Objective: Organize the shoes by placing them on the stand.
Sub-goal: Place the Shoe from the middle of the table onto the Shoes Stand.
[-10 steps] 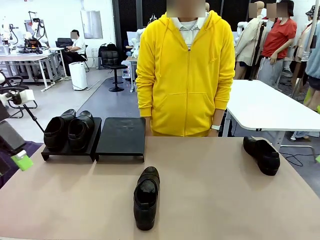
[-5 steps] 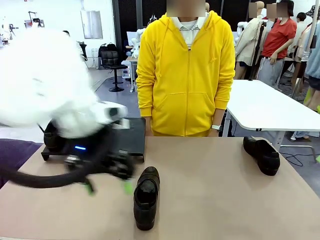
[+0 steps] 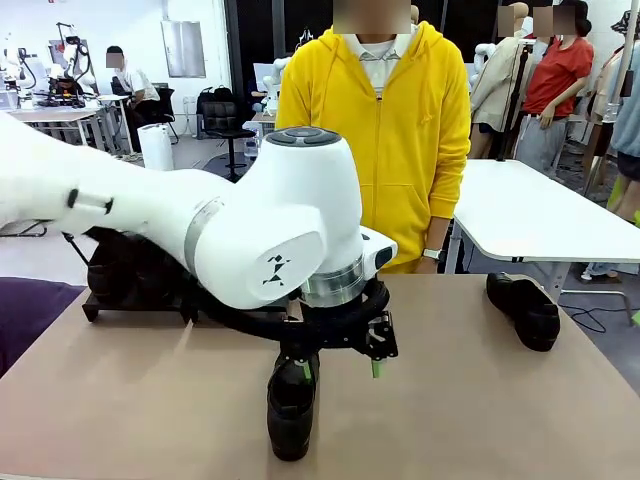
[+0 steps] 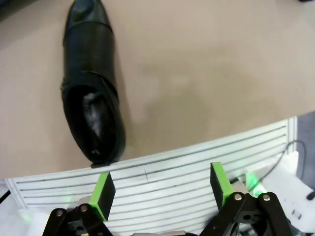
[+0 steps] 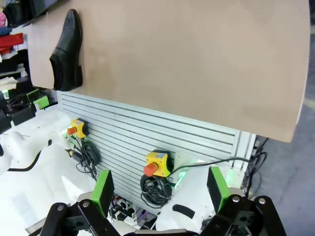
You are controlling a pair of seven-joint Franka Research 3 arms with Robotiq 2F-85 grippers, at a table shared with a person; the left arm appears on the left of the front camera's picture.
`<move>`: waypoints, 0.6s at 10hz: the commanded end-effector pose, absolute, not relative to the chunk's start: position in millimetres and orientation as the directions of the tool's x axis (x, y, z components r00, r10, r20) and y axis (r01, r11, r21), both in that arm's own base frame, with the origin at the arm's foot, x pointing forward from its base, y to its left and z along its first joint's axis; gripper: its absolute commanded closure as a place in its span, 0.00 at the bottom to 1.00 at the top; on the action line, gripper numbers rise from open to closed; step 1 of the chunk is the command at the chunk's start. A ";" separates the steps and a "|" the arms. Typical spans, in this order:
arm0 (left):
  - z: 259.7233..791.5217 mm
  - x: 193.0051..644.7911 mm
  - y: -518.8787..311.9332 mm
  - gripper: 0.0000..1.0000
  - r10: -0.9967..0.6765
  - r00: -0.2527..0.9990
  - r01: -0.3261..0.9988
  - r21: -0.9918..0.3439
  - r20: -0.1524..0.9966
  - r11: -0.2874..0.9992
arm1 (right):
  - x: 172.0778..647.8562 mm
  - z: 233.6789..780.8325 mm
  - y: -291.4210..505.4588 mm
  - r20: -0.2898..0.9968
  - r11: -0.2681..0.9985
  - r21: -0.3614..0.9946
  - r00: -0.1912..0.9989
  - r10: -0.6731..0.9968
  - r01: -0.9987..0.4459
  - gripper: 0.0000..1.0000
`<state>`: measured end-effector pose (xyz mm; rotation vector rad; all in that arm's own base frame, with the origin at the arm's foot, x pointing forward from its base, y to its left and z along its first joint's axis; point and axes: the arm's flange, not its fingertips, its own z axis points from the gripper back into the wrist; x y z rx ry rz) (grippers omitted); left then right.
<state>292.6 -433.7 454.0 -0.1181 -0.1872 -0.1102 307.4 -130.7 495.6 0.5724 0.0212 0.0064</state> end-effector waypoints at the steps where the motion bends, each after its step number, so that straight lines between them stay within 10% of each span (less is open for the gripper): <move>1: 453.7 305.9 -442.4 0.00 -0.034 0.982 0.050 -0.082 0.184 0.995 | 304.9 494.1 -131.6 -0.019 0.846 0.533 1.000 0.022 -0.008 0.00; 6: 423.0 333.9 -430.0 0.00 -0.039 0.977 0.050 -0.048 0.211 0.998 | 304.9 494.1 -131.6 -0.019 0.846 0.533 1.000 0.022 -0.008 0.00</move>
